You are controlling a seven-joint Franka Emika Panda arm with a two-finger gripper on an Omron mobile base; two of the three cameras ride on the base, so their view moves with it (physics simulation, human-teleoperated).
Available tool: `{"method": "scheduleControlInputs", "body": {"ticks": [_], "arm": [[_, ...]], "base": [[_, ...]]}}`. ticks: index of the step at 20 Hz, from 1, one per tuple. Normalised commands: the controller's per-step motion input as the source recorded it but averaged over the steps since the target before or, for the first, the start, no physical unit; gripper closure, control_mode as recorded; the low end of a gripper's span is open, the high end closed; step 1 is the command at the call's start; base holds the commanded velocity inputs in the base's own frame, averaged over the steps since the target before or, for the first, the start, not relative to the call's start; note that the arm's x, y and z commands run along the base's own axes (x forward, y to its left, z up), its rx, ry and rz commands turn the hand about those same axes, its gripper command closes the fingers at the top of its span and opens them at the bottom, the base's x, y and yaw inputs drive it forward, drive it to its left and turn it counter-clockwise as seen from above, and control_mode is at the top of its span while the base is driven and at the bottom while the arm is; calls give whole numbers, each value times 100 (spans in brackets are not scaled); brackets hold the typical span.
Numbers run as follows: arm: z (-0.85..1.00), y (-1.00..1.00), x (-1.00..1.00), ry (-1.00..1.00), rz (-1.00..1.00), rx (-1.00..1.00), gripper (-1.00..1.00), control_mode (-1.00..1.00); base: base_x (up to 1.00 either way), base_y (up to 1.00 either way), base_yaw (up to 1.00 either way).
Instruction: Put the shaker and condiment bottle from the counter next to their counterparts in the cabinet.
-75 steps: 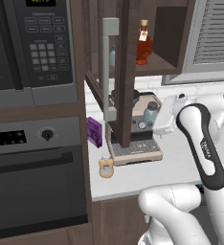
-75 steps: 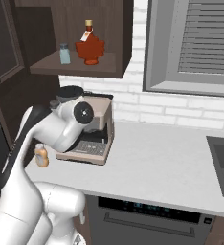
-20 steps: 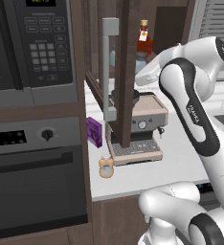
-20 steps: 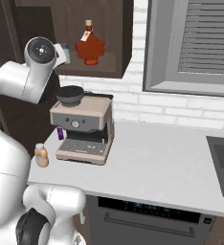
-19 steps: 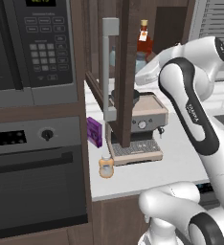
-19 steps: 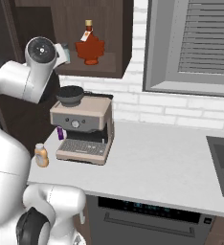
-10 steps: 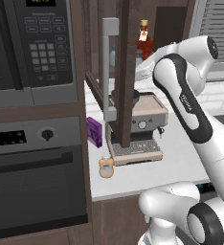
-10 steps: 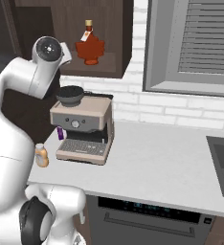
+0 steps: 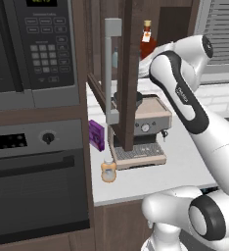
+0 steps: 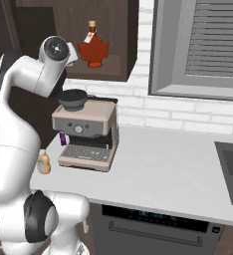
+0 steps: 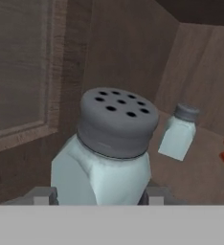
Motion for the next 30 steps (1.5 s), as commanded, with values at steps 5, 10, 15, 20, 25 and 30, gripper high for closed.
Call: {"method": "scheduleControlInputs", "body": {"ticks": [5, 10, 15, 20, 25, 30], "arm": [[0, 5, 28, 0, 0, 0, 100, -100], [0, 4, 24, 0, 0, 0, 100, -100], [-5, 5, 18, 0, 0, 0, 100, -100], [-7, 11, 8, 0, -2, 0, 100, -100], [-1, 8, 11, 0, -4, 0, 100, -100], [0, 1, 16, 0, -3, 0, 100, -100]], "base": [[0, 0, 0], [0, 0, 0], [0, 0, 0], [0, 0, 0], [0, 0, 0], [0, 0, 0]]}}
